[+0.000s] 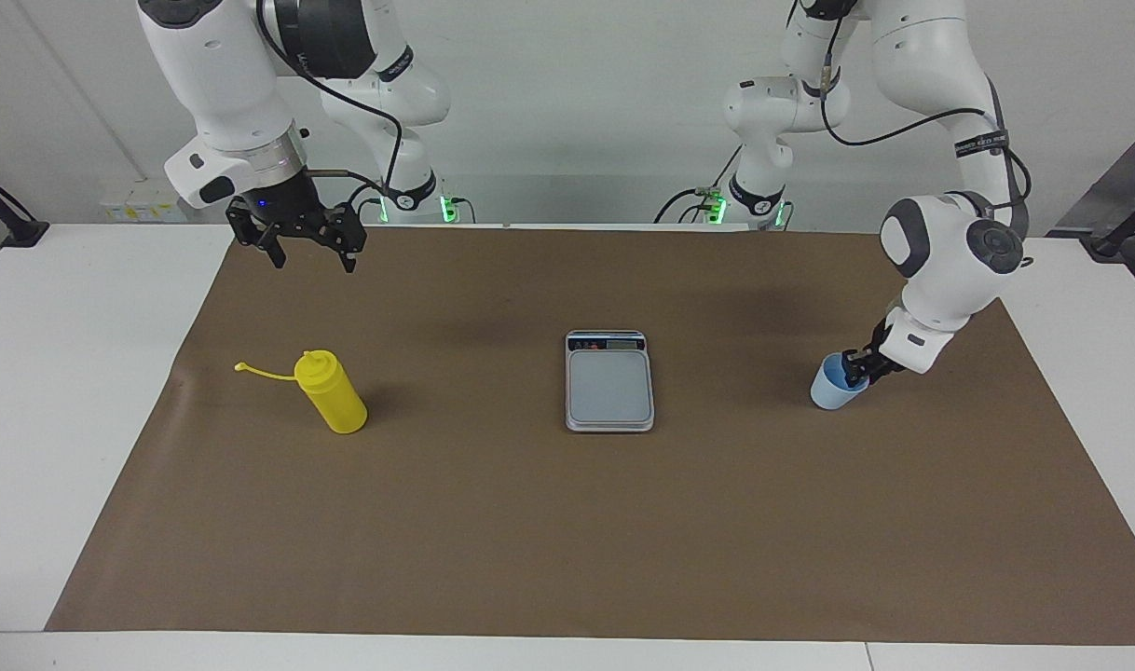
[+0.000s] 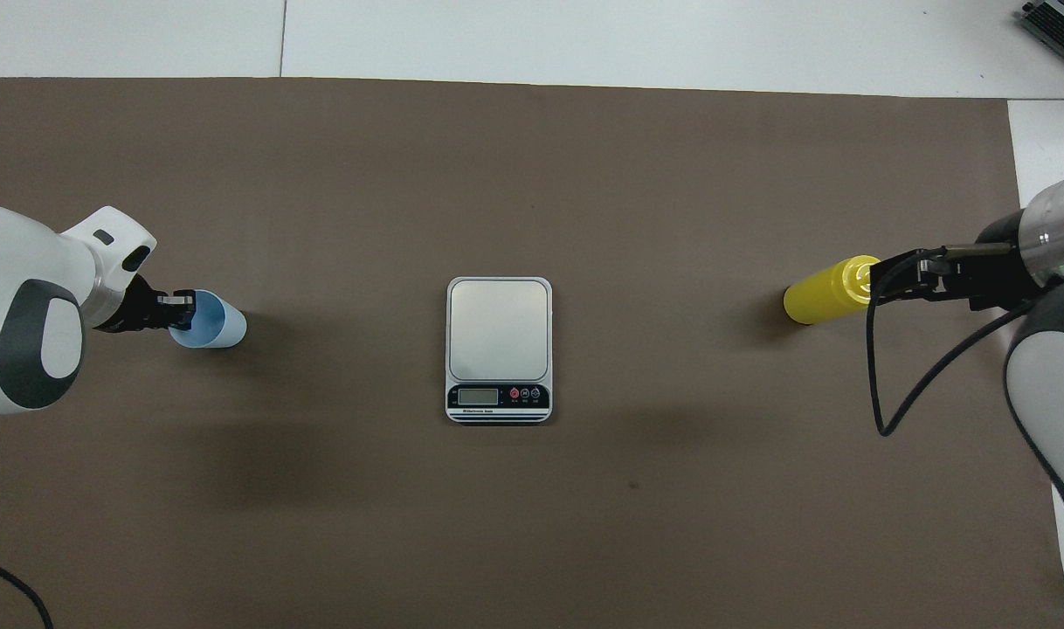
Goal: Pour seasoning into cup on scale with both arms
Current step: 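Reach the left gripper to the light-blue cup and grasp it, then carry the blue cup with the left gripper onto the scale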
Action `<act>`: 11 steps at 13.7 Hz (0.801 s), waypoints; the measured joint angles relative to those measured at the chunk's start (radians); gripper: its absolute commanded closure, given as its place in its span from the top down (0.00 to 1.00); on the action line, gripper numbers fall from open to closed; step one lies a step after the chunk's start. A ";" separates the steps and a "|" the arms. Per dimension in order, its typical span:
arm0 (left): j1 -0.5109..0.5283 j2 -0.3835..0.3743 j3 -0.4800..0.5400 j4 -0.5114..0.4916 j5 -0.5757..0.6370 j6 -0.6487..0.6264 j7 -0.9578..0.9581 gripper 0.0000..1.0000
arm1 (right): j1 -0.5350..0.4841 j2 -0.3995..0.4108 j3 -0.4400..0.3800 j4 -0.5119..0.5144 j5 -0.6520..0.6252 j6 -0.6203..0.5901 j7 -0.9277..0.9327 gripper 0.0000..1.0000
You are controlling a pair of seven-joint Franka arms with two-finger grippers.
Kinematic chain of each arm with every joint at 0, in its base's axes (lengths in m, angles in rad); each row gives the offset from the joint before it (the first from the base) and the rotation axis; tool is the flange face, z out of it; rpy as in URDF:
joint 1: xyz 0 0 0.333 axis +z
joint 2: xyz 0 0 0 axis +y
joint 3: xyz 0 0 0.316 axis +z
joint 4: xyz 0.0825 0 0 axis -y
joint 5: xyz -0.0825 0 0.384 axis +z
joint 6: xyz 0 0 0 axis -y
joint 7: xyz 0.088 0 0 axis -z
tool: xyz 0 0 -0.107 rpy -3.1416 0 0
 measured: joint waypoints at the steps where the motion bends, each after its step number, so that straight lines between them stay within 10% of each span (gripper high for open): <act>1: -0.001 0.000 -0.002 0.021 -0.002 -0.027 0.000 0.00 | 0.000 0.000 0.000 0.000 0.000 0.000 0.000 1.00; 11: -0.062 0.045 -0.021 0.313 -0.045 -0.227 -0.099 0.00 | 0.000 0.000 0.000 0.000 0.000 0.000 0.000 1.00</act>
